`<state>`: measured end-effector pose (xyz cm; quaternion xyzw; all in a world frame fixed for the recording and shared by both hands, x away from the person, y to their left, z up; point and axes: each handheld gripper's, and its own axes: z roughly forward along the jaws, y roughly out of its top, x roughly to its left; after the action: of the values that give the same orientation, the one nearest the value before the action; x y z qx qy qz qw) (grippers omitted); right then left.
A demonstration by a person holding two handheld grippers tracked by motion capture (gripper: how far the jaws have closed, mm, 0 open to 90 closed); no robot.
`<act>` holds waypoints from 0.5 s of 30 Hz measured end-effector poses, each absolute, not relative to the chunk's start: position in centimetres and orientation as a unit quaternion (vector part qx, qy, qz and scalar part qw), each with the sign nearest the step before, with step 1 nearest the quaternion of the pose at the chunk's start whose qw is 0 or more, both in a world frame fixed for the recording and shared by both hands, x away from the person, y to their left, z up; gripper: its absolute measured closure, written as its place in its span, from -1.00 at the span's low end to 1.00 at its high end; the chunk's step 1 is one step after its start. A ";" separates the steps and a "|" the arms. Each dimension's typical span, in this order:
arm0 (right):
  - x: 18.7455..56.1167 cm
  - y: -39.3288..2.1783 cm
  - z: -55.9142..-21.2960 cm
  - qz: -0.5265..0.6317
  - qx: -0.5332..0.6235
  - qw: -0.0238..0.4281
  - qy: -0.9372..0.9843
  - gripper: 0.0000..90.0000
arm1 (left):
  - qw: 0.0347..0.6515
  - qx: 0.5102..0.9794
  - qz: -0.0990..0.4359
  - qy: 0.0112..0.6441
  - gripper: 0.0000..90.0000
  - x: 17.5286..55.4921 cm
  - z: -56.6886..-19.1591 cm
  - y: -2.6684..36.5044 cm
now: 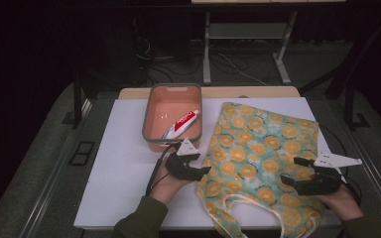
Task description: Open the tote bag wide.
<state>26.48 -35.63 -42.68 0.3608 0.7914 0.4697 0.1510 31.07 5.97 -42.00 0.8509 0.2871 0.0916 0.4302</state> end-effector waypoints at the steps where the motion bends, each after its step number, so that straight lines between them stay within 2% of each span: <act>1: 26.5 -35.6 -42.7 0.469 0.360 0.152 0.792 -0.74 | 0.430 0.851 0.091 0.288 -0.28 30.6 -42.0 6.2; 6: 26.5 -35.6 -42.7 0.468 0.361 0.152 0.792 -0.74 | 0.418 0.857 0.081 0.291 -0.30 28.5 -43.1 7.3; 12: 26.5 -35.5 -42.7 0.467 0.359 0.154 0.793 -0.74 | 0.404 0.866 0.049 0.292 -0.31 28.0 -44.3 7.0; 15: 26.5 -35.5 -42.7 0.467 0.360 0.153 0.793 -0.74 | 0.389 0.877 0.038 0.281 -0.14 28.0 -44.9 6.3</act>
<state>26.51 -35.54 -42.71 0.3602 0.7931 0.4670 0.1525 28.05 6.25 -44.85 0.8766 0.2808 0.0379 0.3888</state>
